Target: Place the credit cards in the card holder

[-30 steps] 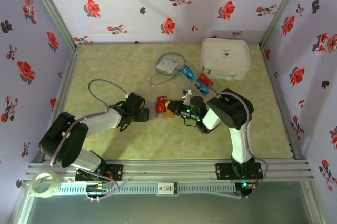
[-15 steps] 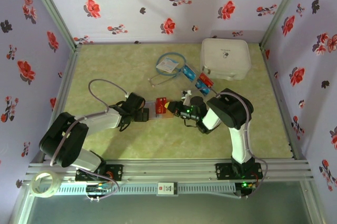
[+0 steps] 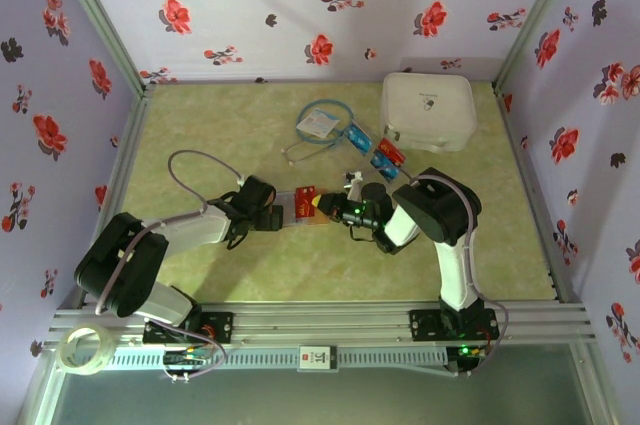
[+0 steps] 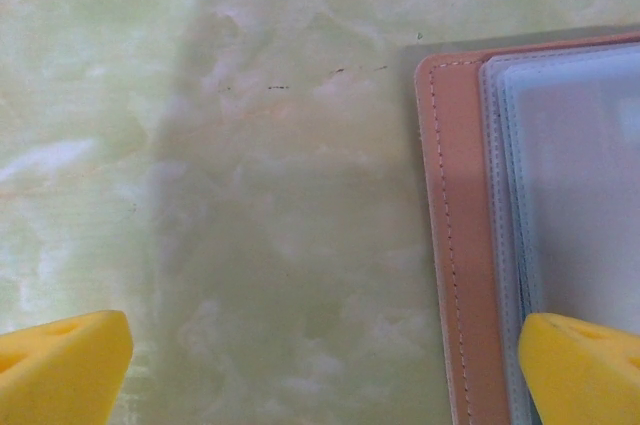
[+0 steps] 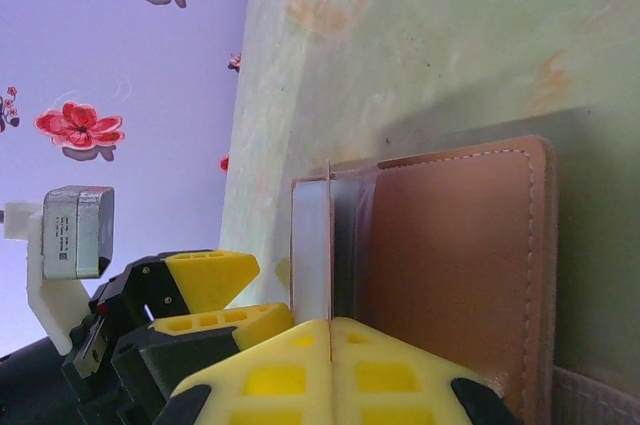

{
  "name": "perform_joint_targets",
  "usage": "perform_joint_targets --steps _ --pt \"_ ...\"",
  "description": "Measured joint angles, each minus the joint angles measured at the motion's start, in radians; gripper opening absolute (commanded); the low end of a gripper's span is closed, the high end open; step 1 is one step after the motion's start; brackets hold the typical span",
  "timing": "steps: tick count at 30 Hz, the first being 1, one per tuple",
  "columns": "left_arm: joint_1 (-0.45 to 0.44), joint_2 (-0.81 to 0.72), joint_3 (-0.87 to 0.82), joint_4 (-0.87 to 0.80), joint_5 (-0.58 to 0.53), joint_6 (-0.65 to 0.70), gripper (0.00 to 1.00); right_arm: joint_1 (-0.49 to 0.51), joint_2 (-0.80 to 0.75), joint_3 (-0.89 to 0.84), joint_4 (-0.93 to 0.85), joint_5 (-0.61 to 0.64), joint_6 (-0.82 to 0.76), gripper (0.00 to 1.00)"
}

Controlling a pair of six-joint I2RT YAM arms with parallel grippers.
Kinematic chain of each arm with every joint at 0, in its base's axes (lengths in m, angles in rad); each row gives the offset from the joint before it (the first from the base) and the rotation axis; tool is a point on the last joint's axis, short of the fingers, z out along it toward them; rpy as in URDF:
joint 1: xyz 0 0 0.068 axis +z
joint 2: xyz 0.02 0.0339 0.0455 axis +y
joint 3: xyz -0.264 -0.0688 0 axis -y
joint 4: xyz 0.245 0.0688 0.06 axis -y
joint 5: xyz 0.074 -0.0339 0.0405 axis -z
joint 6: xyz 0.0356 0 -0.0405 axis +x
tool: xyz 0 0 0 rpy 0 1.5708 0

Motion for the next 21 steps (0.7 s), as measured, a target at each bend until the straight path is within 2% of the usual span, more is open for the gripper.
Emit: perform_joint_targets --steps 21 --pt "0.0 0.0 0.0 0.001 0.0 0.0 1.0 0.0 0.011 0.002 0.019 -0.013 0.0 0.0"
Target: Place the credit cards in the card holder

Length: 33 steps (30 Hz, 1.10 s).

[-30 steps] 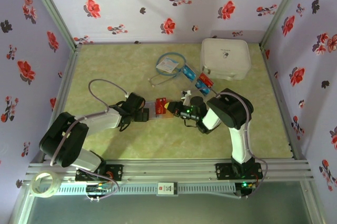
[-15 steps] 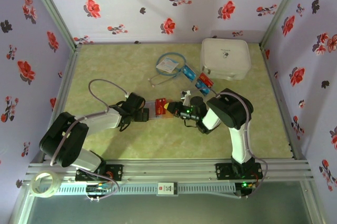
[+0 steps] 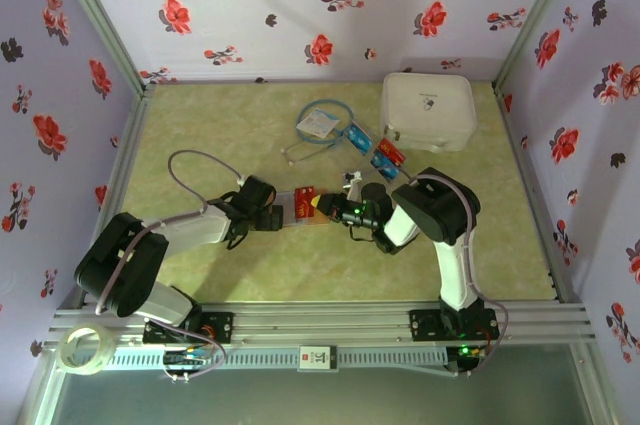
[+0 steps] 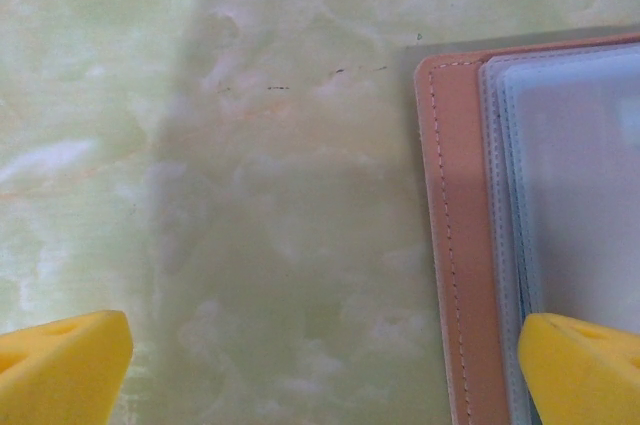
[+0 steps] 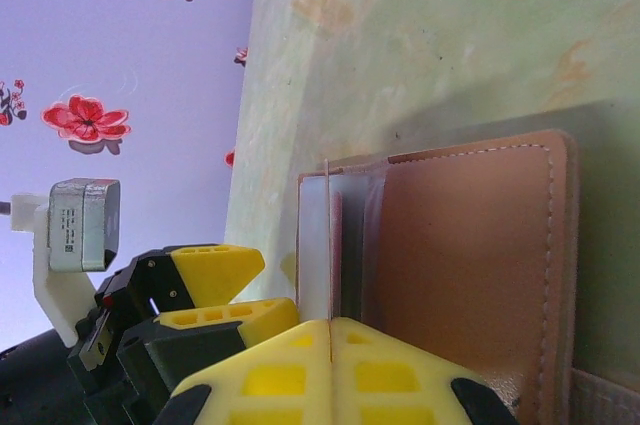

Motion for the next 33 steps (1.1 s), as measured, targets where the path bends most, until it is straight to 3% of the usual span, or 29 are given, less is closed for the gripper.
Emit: perform_joint_targets --steps 16,33 --pt "0.001 0.0 0.0 0.0 0.0 0.0 1.0 0.004 -0.006 -0.032 0.027 0.016 0.003 0.0" --pt "0.001 0.0 0.0 0.001 0.0 0.0 1.0 0.008 -0.105 -0.021 -0.238 0.037 -0.042 0.0"
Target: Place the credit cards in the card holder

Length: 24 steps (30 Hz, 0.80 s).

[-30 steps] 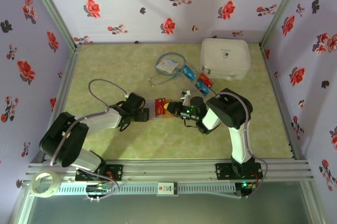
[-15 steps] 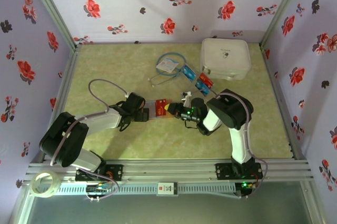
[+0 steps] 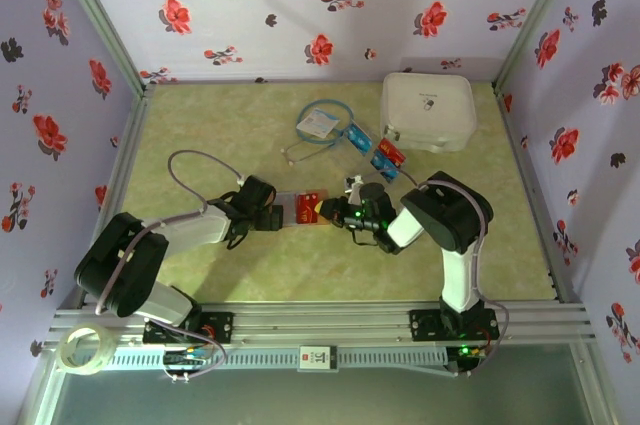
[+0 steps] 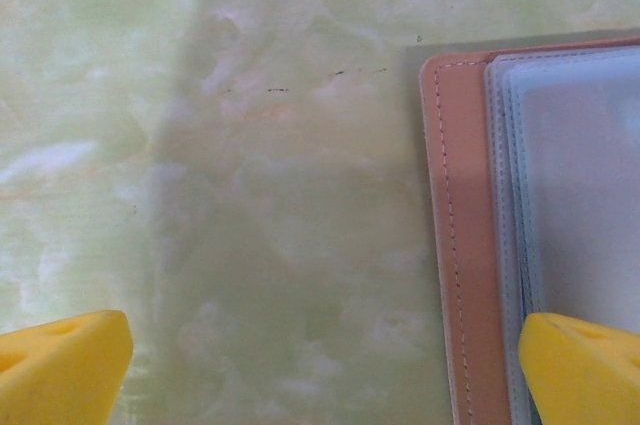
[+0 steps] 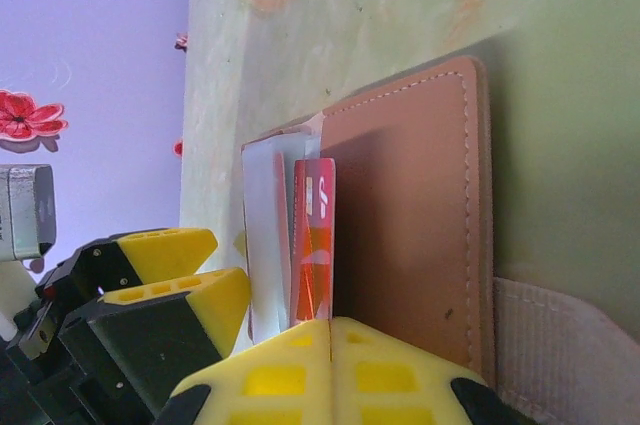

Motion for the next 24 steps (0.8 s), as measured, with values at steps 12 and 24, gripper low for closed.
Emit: perform_joint_targets --steps 12,24 --pt "0.0 0.0 0.0 0.0 0.0 0.0 1.0 0.0 0.0 0.02 -0.031 -0.018 -0.016 0.0" --pt "0.002 0.002 0.0 0.0 -0.001 0.0 1.0 0.0 0.0 0.054 -0.082 -0.027 -0.026 0.0"
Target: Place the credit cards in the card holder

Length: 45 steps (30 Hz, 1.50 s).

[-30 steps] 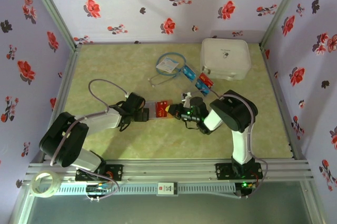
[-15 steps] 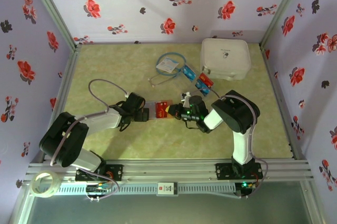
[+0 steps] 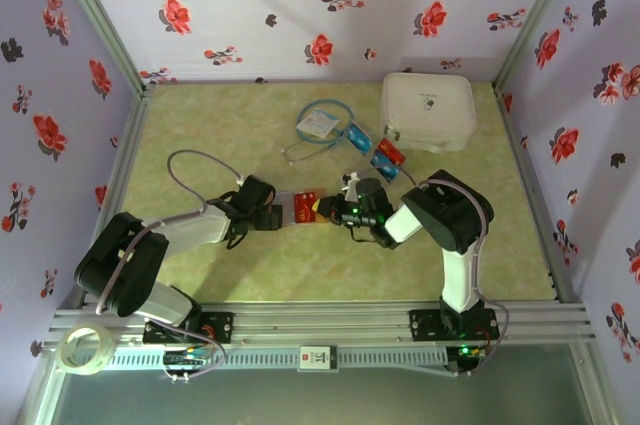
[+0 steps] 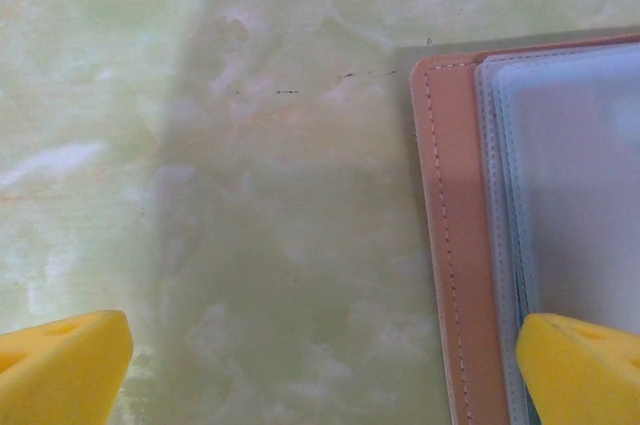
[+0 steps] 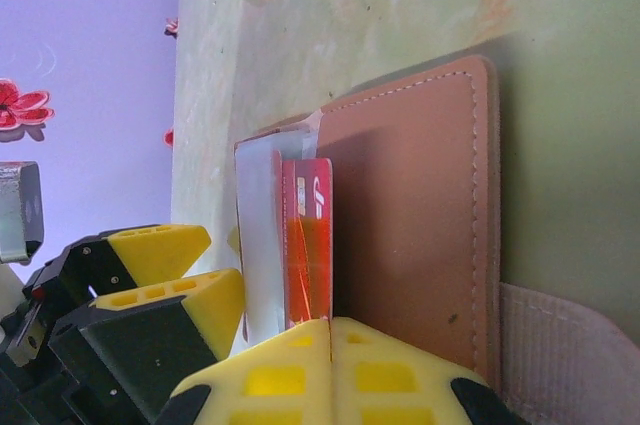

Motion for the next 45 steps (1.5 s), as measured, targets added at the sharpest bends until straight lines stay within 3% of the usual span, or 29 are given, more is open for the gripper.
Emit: perform_joint_targets --steps 27,45 --pt "0.001 0.001 -0.001 0.001 -0.001 0.0 1.0 -0.01 0.006 0.029 -0.027 -0.008 -0.023 0.0" --pt "0.001 -0.003 0.002 -0.01 -0.014 0.006 1.0 -0.035 -0.208 0.028 -0.183 0.015 -0.076 0.0"
